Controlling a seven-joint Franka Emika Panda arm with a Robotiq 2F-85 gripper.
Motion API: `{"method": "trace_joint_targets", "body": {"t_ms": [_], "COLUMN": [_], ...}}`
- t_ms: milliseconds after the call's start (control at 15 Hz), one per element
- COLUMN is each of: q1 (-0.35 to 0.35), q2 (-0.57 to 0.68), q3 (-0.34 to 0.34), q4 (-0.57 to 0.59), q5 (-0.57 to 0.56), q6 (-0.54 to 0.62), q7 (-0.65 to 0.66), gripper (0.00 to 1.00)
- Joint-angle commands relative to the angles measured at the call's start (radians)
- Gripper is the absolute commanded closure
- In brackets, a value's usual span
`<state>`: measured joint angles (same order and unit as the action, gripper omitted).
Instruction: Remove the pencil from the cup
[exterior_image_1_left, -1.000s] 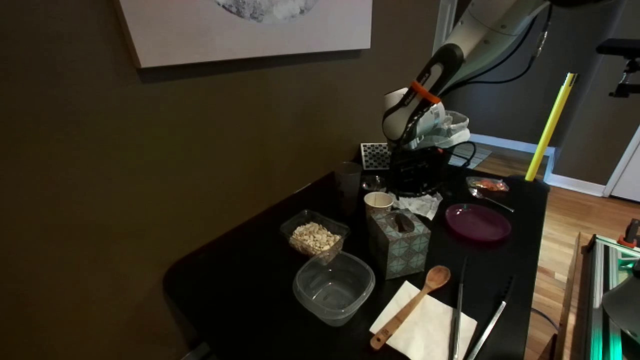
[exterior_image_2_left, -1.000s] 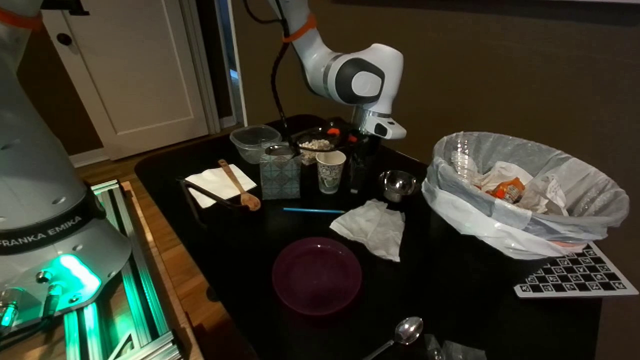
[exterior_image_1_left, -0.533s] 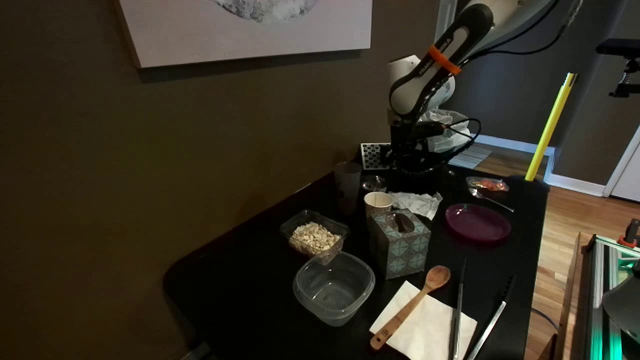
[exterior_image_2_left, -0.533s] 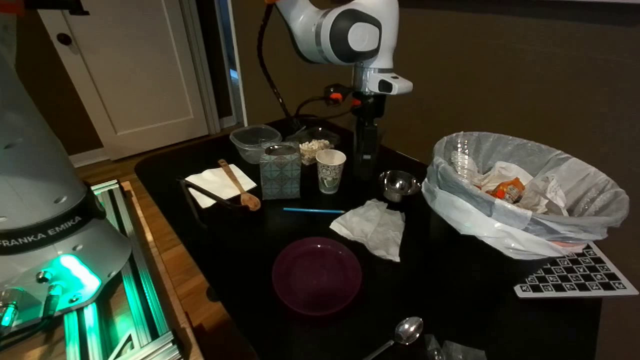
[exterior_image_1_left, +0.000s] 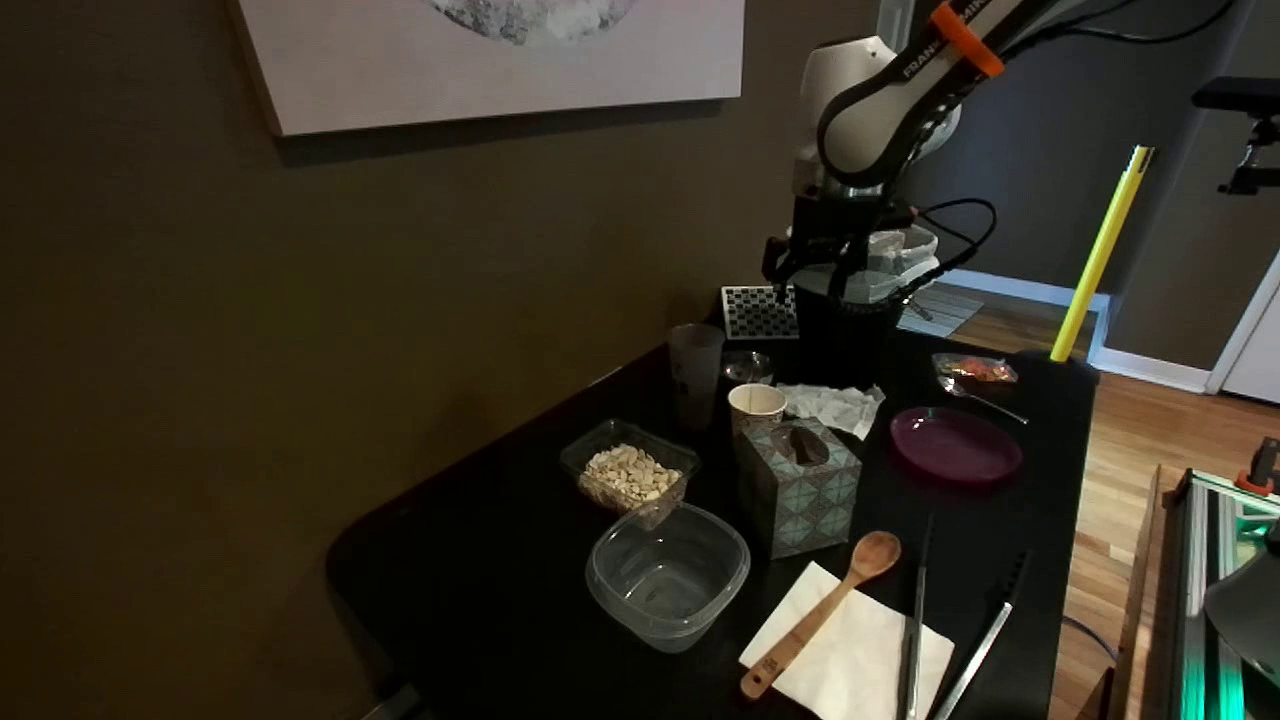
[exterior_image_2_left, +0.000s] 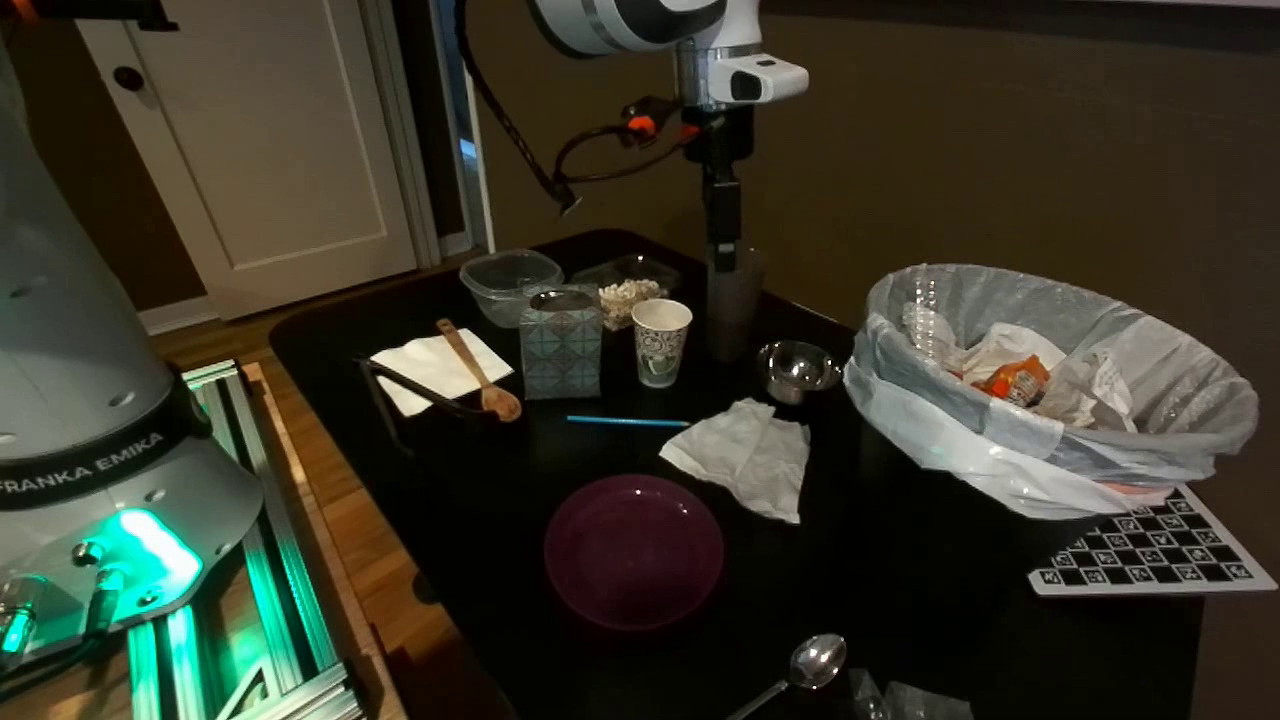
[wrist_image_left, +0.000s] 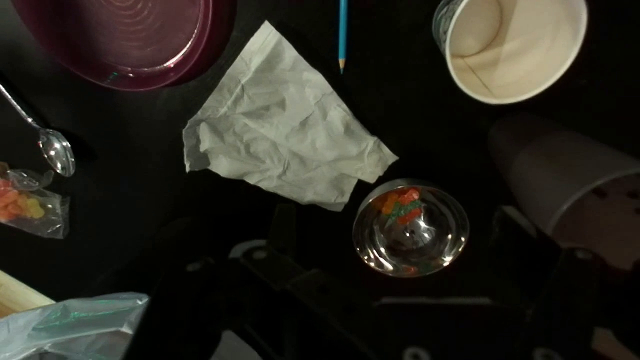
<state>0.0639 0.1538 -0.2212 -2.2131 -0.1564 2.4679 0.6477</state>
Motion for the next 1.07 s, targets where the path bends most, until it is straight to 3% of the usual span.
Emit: {"method": "trace_joint_targets", "body": {"t_ms": [0,467,533,1000], "q1": [-0.028,-0.074,-0.081,-0.092], "q2": [-0.109,-0.199,-0.158,-0.180], "q3": [0.031,0.087,0.094,0.106], "q4": [-0.105,-0.175,-0.125,-0.144], "q5": [-0.056,-0.099,-0.061,-0.069], "q6": [0.064,0.086,0.056,0.057], "q7": [0.042,0.082,0.040,0.049], "gripper": [0.00,0.00,0.00,0.00]}}
